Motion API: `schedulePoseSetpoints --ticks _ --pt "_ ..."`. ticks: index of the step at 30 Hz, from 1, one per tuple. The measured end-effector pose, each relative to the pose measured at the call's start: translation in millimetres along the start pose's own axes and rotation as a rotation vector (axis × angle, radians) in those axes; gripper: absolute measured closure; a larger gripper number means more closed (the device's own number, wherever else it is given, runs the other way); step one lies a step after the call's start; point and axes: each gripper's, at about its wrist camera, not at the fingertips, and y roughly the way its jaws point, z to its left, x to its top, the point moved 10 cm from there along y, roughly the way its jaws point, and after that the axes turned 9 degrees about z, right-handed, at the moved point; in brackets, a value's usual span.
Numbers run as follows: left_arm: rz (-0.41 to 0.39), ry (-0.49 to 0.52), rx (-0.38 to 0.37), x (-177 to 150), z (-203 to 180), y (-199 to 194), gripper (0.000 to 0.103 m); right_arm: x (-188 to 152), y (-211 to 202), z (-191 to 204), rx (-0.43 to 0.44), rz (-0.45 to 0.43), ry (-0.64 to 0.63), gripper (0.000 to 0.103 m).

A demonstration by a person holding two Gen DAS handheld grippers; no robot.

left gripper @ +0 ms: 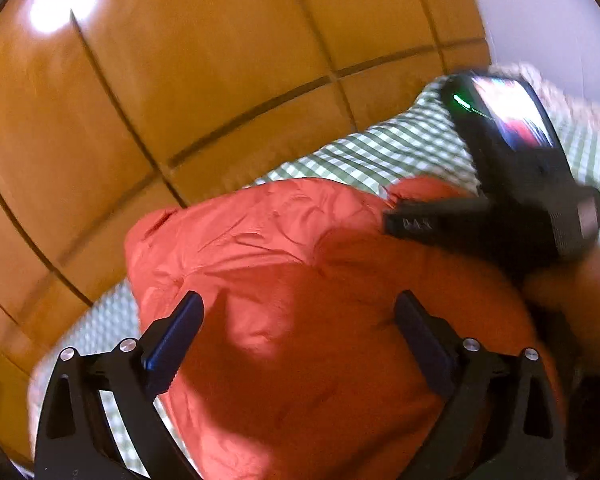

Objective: Fold small clothes

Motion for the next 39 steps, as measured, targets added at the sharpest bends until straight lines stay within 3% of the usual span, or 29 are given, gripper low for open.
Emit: schedulePoseSetpoints --ticks 1,4,8,12,14,18,22,26,28,30,34,39 --pt "-0.021 -0.001 0.021 -4 -2 0 0.007 0 -1 1 -0.004 -0.003 -0.007 0.002" --pt "-0.03 -0.116 -0.094 -19 1 12 0.008 0 -3 3 -0.008 -0.011 -0.03 0.002" --pt "-0.054 -0.096 -0.062 -23 -3 13 0.007 0 -3 5 -0.024 -0.015 -0.043 0.002" --pt "-0.019 -0.077 -0.121 -20 -1 5 0.007 0 -8 4 -0.025 -0.028 -0.04 0.002" --pt "0.016 -0.097 -0.166 -18 8 -2 0.007 -1 -16 3 0.027 -0.038 -0.028 0.002" --pt "0.053 -0.174 -0.171 -22 31 -8 0.005 -12 -43 -2 0.118 -0.056 -0.001 0.002" --pt "0.049 -0.276 -0.25 -30 36 -12 0.004 -29 -69 4 0.165 -0.067 -0.017 0.002" --pt "0.02 -0.195 -0.202 -35 14 -15 0.004 -44 -90 6 0.152 -0.054 -0.023 0.002" --pt "-0.005 -0.132 -0.165 -38 4 -14 0.004 -52 -91 3 0.078 -0.045 -0.073 0.002" --pt "-0.027 -0.108 -0.175 -41 -2 -10 0.004 -59 -81 -2 0.044 -0.06 -0.114 0.002" --pt "-0.032 -0.096 -0.175 -43 -1 -8 0.004 -70 -59 -11 0.197 -0.03 0.026 0.002" --pt "-0.035 -0.169 -0.283 -47 21 -25 0.004 -75 -70 -15 0.28 0.036 0.101 0.002"
